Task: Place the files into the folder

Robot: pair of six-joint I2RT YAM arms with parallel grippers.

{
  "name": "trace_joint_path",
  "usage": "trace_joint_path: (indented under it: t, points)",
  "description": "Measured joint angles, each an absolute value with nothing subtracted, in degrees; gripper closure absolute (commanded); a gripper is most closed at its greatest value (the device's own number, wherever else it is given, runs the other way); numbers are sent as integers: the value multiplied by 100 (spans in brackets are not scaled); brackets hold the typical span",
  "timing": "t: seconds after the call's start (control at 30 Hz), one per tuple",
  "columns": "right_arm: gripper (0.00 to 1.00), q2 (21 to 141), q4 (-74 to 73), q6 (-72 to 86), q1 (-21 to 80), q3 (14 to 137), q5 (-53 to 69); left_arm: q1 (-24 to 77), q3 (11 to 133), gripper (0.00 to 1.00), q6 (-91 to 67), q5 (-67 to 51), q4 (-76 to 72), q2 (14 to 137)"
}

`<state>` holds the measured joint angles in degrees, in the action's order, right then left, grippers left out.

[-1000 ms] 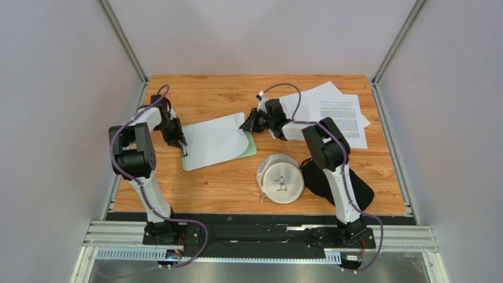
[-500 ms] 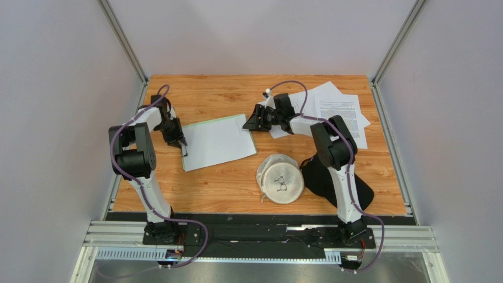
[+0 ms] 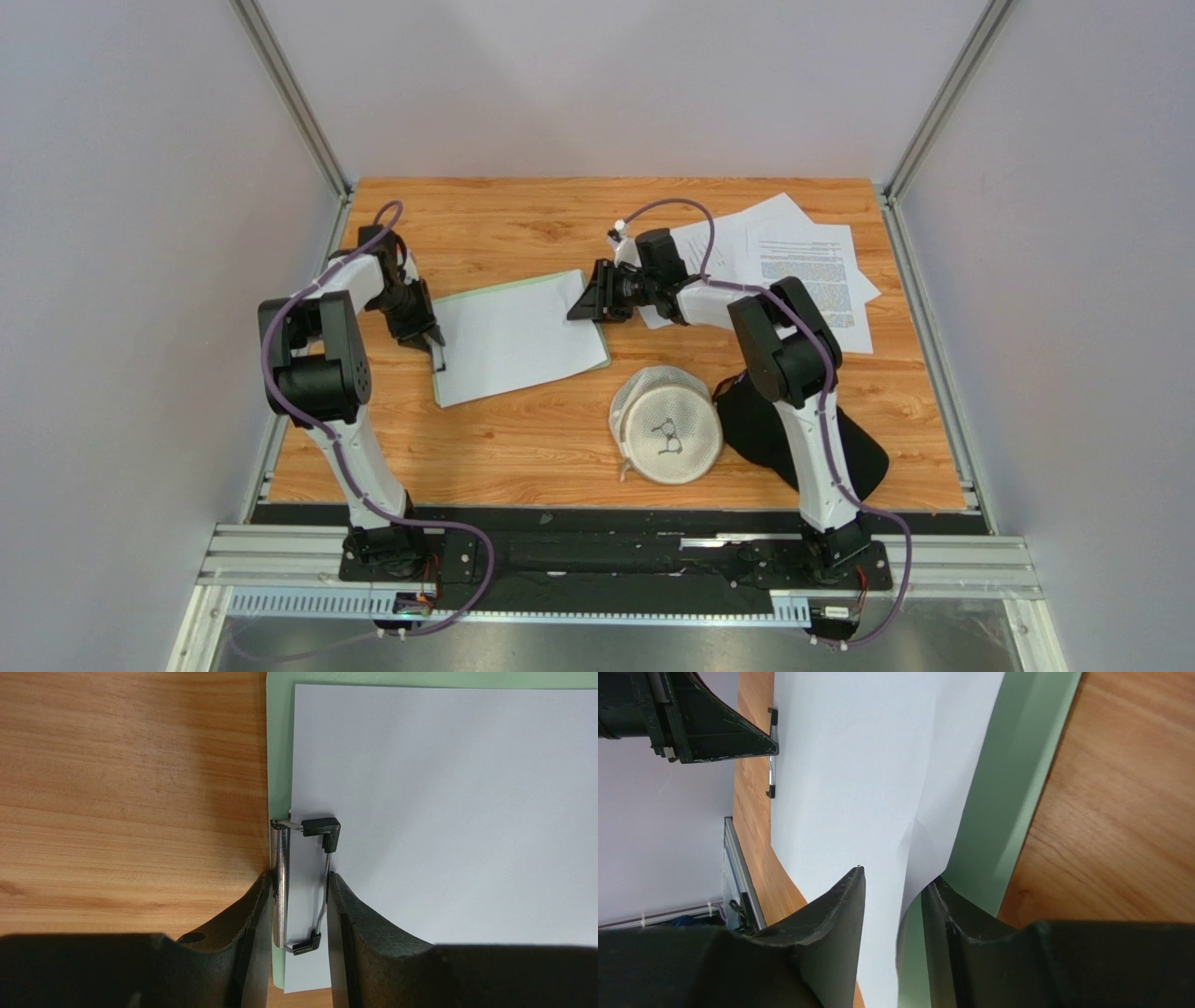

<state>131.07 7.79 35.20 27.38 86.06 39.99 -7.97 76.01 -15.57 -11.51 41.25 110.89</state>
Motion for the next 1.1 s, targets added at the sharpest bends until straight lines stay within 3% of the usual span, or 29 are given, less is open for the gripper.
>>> trace_joint_path:
  t: [0.27, 0.47, 1.1]
  points:
    - [79, 13120, 991, 3922, 2781, 8479, 3726, -797, 7568, 100, -1557, -1164, 4088, 11067]
    - [100, 13120, 996, 4038, 2781, 8479, 3291, -795, 7568, 100, -1557, -1190, 4088, 11067]
    - [100, 13021, 1441, 4193, 2665, 8103, 2980, -786, 7555, 100, -1557, -1223, 4073, 11067]
